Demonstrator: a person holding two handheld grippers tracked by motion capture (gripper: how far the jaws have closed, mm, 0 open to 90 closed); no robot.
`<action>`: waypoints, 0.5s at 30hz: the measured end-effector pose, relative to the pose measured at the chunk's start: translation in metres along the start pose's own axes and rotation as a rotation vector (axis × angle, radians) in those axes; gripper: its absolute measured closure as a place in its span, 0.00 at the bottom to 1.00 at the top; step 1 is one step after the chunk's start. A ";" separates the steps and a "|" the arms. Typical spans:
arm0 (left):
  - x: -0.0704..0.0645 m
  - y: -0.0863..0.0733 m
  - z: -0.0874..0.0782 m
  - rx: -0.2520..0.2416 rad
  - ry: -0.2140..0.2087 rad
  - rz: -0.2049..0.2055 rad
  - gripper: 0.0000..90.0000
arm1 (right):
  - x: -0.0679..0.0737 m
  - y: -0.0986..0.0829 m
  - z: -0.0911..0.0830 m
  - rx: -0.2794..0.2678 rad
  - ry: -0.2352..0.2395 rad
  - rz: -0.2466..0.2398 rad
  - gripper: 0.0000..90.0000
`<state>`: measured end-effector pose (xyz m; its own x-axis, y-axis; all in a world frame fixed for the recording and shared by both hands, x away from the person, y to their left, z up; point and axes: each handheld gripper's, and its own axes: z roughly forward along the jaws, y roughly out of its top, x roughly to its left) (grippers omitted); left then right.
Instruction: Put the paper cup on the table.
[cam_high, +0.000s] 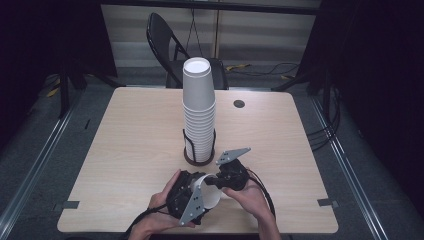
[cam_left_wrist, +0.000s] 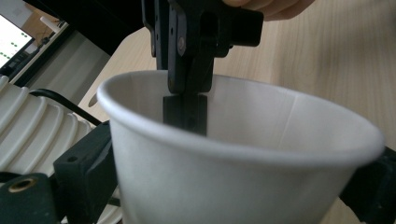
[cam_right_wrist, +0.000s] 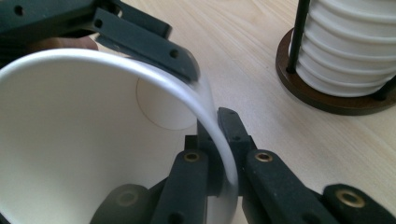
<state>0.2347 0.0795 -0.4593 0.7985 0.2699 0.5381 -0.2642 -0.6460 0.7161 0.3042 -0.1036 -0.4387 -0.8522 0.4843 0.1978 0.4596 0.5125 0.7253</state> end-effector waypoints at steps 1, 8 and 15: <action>0.001 0.001 0.000 -0.005 0.004 0.003 0.08 | 0.000 0.000 0.000 -0.004 0.002 0.007 0.99; 0.000 0.003 0.002 0.008 0.001 -0.007 0.08 | 0.001 0.001 0.002 0.003 0.005 0.010 0.99; -0.001 0.002 0.003 0.009 0.009 -0.010 0.08 | 0.001 0.000 0.003 -0.002 0.003 0.017 0.98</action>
<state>0.2347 0.0760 -0.4598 0.7963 0.2831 0.5346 -0.2508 -0.6497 0.7176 0.3038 -0.1006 -0.4400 -0.8451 0.4908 0.2117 0.4732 0.5026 0.7235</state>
